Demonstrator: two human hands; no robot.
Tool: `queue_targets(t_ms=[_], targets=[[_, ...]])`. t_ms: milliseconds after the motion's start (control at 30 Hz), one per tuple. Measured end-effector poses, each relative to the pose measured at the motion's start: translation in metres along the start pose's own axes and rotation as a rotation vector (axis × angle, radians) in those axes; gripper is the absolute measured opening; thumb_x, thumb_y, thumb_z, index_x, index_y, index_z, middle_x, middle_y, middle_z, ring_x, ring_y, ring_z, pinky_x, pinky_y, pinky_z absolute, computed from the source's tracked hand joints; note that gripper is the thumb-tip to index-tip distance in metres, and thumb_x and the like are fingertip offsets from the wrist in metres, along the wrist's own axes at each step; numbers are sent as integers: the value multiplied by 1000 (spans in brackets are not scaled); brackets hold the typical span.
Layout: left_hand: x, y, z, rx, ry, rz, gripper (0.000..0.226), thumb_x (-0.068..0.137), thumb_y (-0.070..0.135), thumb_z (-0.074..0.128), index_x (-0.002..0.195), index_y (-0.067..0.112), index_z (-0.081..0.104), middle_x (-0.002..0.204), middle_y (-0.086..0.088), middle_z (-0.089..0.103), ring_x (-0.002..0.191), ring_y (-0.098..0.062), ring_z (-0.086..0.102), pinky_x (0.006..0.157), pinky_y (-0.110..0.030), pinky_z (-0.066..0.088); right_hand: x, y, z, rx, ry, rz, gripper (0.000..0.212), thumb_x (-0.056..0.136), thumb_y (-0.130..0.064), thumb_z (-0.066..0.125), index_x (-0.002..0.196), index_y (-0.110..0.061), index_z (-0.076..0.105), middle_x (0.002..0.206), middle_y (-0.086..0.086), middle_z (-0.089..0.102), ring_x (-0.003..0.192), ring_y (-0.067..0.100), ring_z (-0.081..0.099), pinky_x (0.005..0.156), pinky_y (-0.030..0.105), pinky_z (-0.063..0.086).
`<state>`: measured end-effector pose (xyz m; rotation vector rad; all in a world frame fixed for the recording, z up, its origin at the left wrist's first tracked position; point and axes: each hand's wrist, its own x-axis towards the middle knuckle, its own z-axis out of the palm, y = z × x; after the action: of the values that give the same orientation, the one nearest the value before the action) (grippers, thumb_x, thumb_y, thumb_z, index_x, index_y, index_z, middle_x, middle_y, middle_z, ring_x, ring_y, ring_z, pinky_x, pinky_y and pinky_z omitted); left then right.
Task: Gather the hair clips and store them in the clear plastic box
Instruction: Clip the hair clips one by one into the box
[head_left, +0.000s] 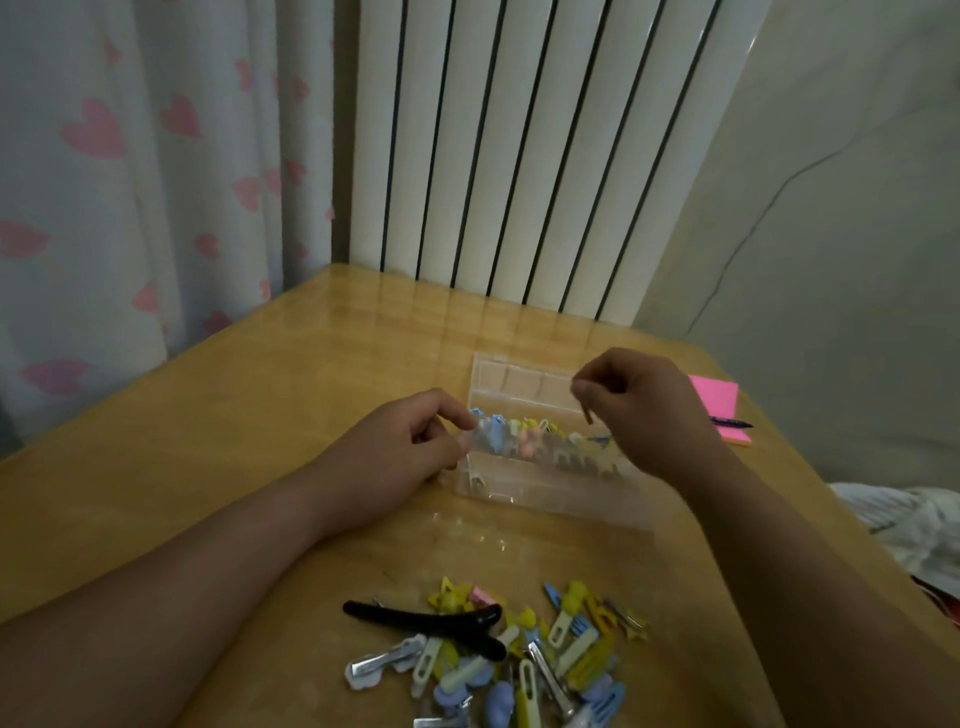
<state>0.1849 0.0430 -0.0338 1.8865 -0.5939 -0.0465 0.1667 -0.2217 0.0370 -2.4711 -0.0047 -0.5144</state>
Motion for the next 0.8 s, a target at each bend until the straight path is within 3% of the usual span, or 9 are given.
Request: queue_targets(t_ms=[67,167,333,500,633,700,800], targets=[[1,0,0,-4,3,-3,11,102,32,68,111,34,71,87,-9,69,90,-31,67,91,-52,55,18,20,-1,-137,-31,57,7,100,-26,70,95,-24,75,88,-6,74,73,9,66,58,26,49],[2,-3,0,-2,1,0,11,102,31,68,112,34,71,83,-6,68,87,-30,68,89,-53,55,30,39,5,-268,-89,78,7,97,-28,72,96,-25,78,91,-6,76,80,11,69,74,39,62],[3,-6,0,12,5,-1,11,101,30,68,112,33,71,76,7,65,78,-15,64,87,-50,55,30,49,16,-323,-161,80,9,96,-27,75,99,-24,82,95,-6,78,83,9,68,83,39,62],[4,-6,0,23,7,1,12,101,31,68,112,33,71,75,9,65,80,-19,65,88,-51,55,17,51,11,-181,28,46,14,100,-27,71,106,-20,82,95,-10,75,80,-3,62,71,23,50],[1,-2,1,33,9,-10,11,101,32,69,112,32,71,76,9,66,79,-13,65,90,-52,55,-11,32,3,-60,126,-36,9,100,-27,70,101,-25,79,85,-21,68,81,-5,63,74,19,52],[0,0,0,43,11,-8,12,101,32,69,112,31,71,79,6,69,80,-14,67,90,-51,56,-31,17,2,21,115,-94,7,99,-27,72,95,-28,77,81,-20,70,76,-3,66,69,20,51],[-2,3,0,58,11,-18,13,101,32,68,114,31,71,81,4,70,83,-15,70,90,-44,57,-58,-7,6,111,-71,-176,7,96,-30,72,96,-31,79,79,-16,75,76,1,71,70,24,56]])
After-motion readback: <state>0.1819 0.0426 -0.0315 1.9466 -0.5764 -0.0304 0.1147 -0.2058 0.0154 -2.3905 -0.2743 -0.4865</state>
